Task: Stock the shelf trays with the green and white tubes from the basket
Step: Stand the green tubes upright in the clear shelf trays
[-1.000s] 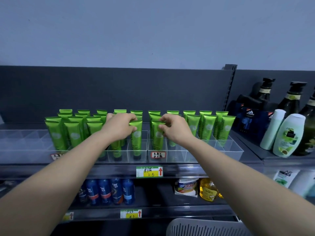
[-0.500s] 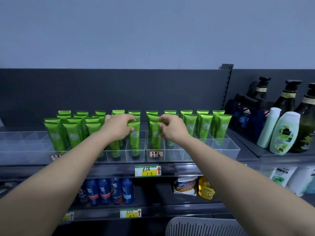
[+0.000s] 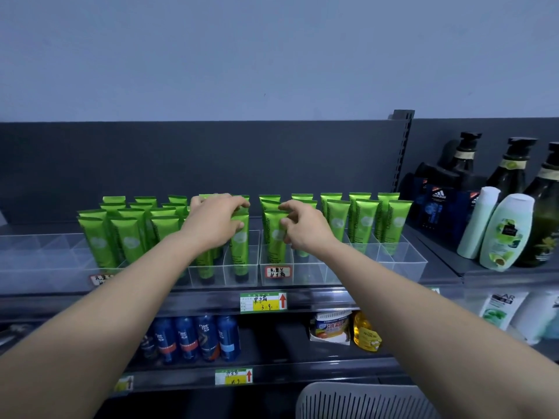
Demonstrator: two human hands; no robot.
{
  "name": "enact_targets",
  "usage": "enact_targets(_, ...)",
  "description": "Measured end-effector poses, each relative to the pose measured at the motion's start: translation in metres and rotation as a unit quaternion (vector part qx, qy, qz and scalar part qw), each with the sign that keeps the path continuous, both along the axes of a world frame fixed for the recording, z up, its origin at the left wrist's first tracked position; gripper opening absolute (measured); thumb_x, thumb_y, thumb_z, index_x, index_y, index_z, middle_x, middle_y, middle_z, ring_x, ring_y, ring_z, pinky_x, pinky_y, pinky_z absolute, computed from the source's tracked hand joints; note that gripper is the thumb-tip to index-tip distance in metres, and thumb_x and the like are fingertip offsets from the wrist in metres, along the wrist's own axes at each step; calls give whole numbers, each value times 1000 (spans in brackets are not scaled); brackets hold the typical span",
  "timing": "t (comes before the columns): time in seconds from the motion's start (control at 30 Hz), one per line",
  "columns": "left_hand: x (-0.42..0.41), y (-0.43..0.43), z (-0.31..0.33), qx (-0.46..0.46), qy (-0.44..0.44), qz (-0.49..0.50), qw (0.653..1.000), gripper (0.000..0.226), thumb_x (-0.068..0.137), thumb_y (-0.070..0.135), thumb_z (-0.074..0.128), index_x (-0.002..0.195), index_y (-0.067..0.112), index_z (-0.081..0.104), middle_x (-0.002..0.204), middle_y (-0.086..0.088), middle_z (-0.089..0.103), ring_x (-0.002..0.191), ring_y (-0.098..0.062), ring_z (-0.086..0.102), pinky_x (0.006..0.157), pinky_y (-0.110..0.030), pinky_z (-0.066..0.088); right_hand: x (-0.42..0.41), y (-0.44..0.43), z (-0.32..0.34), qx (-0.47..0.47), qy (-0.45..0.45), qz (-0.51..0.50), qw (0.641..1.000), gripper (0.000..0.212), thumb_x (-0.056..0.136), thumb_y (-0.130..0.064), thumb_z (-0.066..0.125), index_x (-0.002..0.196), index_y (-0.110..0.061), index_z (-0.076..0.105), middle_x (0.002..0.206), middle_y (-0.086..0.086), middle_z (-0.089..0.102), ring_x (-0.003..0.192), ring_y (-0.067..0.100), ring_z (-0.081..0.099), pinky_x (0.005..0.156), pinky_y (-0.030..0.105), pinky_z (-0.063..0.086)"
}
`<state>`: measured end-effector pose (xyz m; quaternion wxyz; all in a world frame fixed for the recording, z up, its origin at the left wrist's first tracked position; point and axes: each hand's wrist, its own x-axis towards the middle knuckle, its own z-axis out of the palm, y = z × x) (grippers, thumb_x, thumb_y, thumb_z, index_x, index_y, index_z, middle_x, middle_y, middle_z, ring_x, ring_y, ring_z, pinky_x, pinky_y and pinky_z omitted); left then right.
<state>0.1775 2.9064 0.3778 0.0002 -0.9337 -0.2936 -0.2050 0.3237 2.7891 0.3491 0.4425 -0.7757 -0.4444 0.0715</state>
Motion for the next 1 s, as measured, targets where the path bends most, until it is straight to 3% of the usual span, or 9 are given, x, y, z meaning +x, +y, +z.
enact_targets(0.13, 9, -22, -1, 71, -52, -39, 995, 43, 90, 30, 60, 132, 29, 50, 128, 4, 52, 127, -18, 39, 104, -42, 20, 0, -18, 3, 9, -101, -41, 994, 38, 93, -27, 58, 130, -20, 51, 113, 0, 65, 101, 22, 60, 82, 29, 45)
enact_targets(0.3, 31, -68, -23, 131, -88, -123, 980, 41, 86, 28, 64, 126, 22, 57, 122, 2, 56, 122, -20, 45, 101, -42, 26, 12, -60, -15, 30, -223, -92, 970, 39, 93, -31, 57, 129, -20, 51, 112, 1, 62, 98, 22, 60, 77, 37, 51)
enact_targets(0.4, 47, -98, -49, 154, -79, -171, 970, 40, 78, 26, 73, 116, 18, 64, 111, -1, 62, 112, -24, 54, 91, -43, 36, 25, -97, -44, 19, -272, -105, 956, 36, 92, -28, 58, 127, -18, 54, 108, 3, 62, 96, 23, 60, 73, 39, 51)
enact_targets(0.53, 63, -139, -98, 130, -65, -234, 961, 41, 69, 23, 79, 107, 16, 67, 102, -3, 65, 101, -28, 60, 81, -42, 45, 39, -151, -101, -12, -312, -110, 944, 27, 87, -20, 63, 112, -13, 63, 98, 7, 63, 91, 30, 59, 65, 38, 51)
enact_targets(0.77, 80, -194, -216, 38, 49, -308, 949, 39, 64, 26, 81, 100, 21, 68, 97, 3, 65, 95, -23, 62, 77, -35, 50, 46, -233, -208, -172, -242, -114, 948, 25, 76, -19, 62, 100, -14, 64, 89, 6, 61, 83, 32, 59, 62, 37, 52)
enact_targets(0.9, 84, -206, -278, -11, 143, -298, 944, 44, 51, 23, 86, 91, 21, 70, 85, 3, 64, 81, -22, 64, 63, -31, 51, 48, -263, -259, -258, -190, -110, 941, 34, 67, -15, 77, 100, -12, 68, 89, 10, 65, 80, 35, 63, 59, 37, 53)
enact_targets(1.0, 83, -212, -317, -47, 223, -266, 937, 44, 42, 23, 87, 83, 22, 70, 82, 2, 64, 77, -21, 64, 62, -32, 52, 48, -278, -291, -312, -152, -105, 932, 36, 64, -13, 80, 98, -10, 70, 85, 11, 65, 78, 35, 64, 57, 35, 52)
